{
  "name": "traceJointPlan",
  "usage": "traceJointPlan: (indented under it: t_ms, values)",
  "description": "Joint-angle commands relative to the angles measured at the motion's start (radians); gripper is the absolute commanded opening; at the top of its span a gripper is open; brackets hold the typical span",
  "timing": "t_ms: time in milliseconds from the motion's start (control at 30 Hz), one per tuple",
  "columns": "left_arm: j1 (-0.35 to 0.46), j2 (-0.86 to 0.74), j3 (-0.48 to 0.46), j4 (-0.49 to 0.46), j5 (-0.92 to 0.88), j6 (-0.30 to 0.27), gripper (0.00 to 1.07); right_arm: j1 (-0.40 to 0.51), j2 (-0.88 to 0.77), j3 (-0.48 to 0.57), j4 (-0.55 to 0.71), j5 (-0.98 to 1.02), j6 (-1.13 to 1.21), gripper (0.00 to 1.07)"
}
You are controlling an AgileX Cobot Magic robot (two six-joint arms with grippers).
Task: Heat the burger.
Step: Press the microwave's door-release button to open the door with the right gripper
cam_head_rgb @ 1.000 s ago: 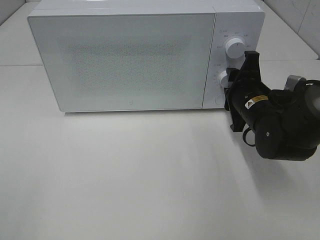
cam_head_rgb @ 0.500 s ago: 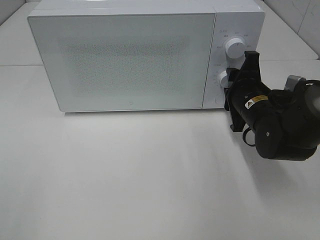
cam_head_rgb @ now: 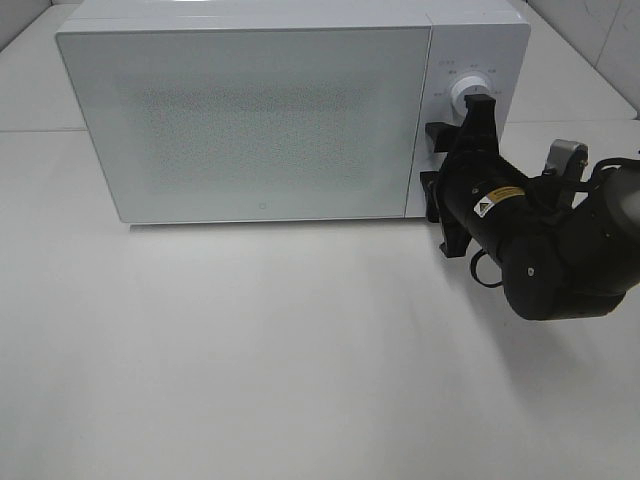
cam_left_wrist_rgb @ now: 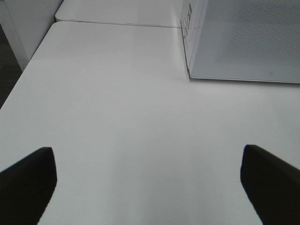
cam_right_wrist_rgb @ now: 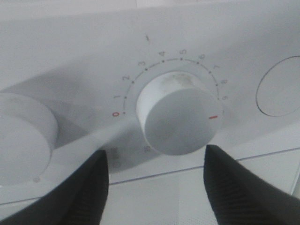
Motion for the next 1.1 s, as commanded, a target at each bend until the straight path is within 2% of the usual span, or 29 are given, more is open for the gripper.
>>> traceJointPlan:
  t_ms: [33,67,167,633,800,867,900,933,1000,1067,1100]
  values:
    - [0.002,-0.021,0.002,0.005,-0.003,-0.003,1.01,-0.008,-0.015,-0.013,0.007,-0.122,0.003,0.69]
    - [0.002,-0.021,0.002,0.005,-0.003,-0.003,1.01,-0.008,-0.015,-0.002,0.008,-0.122,0.003,0.74]
    - [0.002,-0.021,0.002,0.005,-0.003,-0.003,1.01,-0.008,-0.015,0.018,0.011,-0.131,0.003,0.78]
    - [0.002,-0.021,0.002,0.005,-0.003,-0.003,1.01,-0.008,-0.055,0.075,0.02,-0.136,-0.002,0.78]
    - [0.002,-0.021,0.002,0.005,-0.003,-0.003,1.01,-0.006,-0.095,0.148,0.021,-0.12,-0.017,0.78]
    - [0.002,-0.021,0.002,0.005,-0.003,-0.003,1.01,-0.006,-0.171,0.221,0.033,-0.101,-0.102,0.78]
    - [0.002,-0.021,0.002,0.005,-0.003,-0.003,1.01,-0.006,-0.171,0.221,0.033,-0.101,-0.102,0.78]
    - [0.002,-0.021,0.002,0.005,-0.003,-0.003,1.01,-0.006,-0.236,0.27,0.033,-0.078,-0.203,0.78]
    - [0.002,-0.021,0.002,0.005,-0.003,-0.003,1.01,-0.006,-0.263,0.288,0.033,-0.063,-0.25,0.78]
    - [0.002,-0.021,0.002,0.005,-0.003,-0.003,1.01,-0.006,-0.358,0.342,0.021,-0.011,-0.439,0.78]
    - [0.002,-0.021,0.002,0.005,-0.003,-0.003,1.01,-0.006,-0.358,0.342,0.021,-0.011,-0.439,0.78]
